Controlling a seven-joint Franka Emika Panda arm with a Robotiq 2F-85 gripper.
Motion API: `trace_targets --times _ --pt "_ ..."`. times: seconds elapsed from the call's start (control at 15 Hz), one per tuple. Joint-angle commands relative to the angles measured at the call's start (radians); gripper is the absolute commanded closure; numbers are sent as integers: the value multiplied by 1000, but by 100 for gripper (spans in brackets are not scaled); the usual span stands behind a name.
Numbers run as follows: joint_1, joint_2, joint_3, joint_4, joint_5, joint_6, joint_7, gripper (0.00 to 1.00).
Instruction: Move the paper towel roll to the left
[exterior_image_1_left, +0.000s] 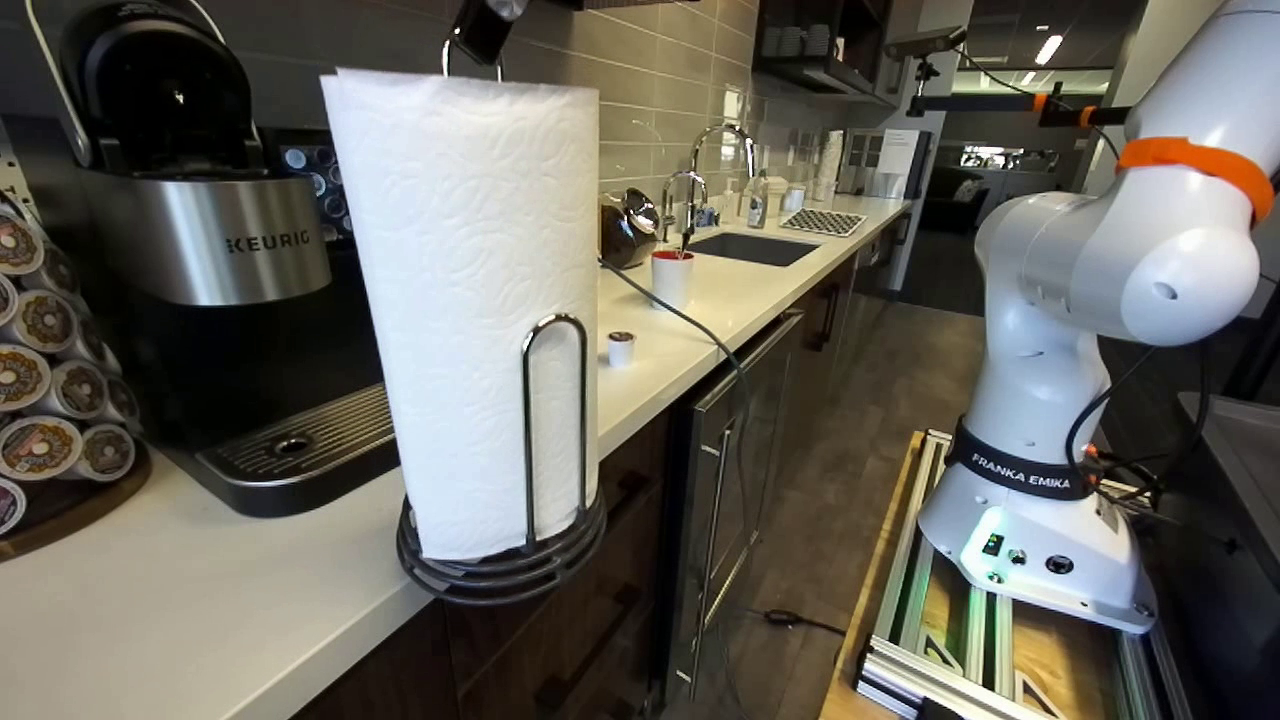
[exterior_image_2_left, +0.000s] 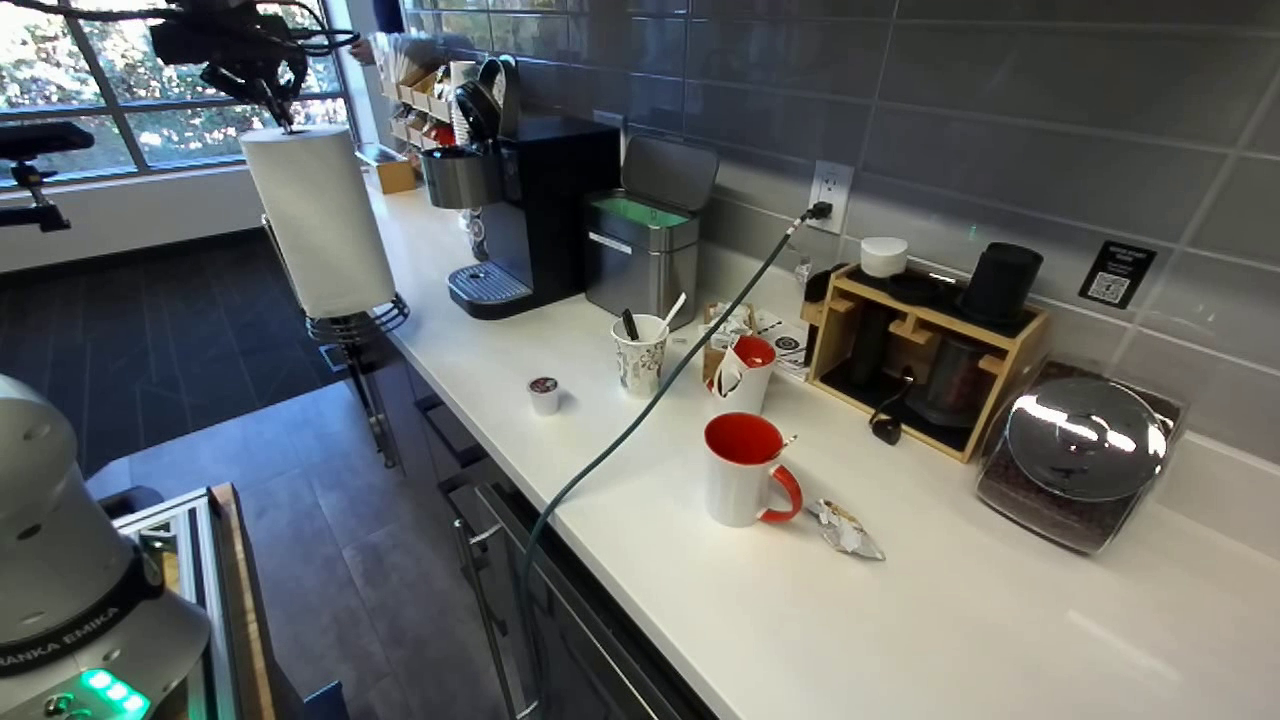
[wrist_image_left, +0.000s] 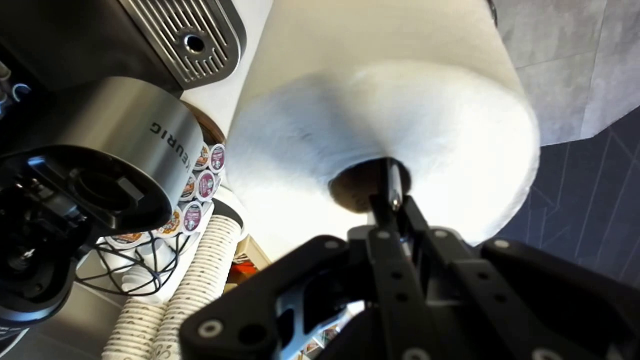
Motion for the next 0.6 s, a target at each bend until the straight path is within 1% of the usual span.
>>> trace_targets --times 0.0,0.33,0.53 --pt "5 55 59 55 -64 13 42 98" --pt "7 131 157 143 -196 59 99 98" --pt "1 197 179 239 -267 59 95 98"
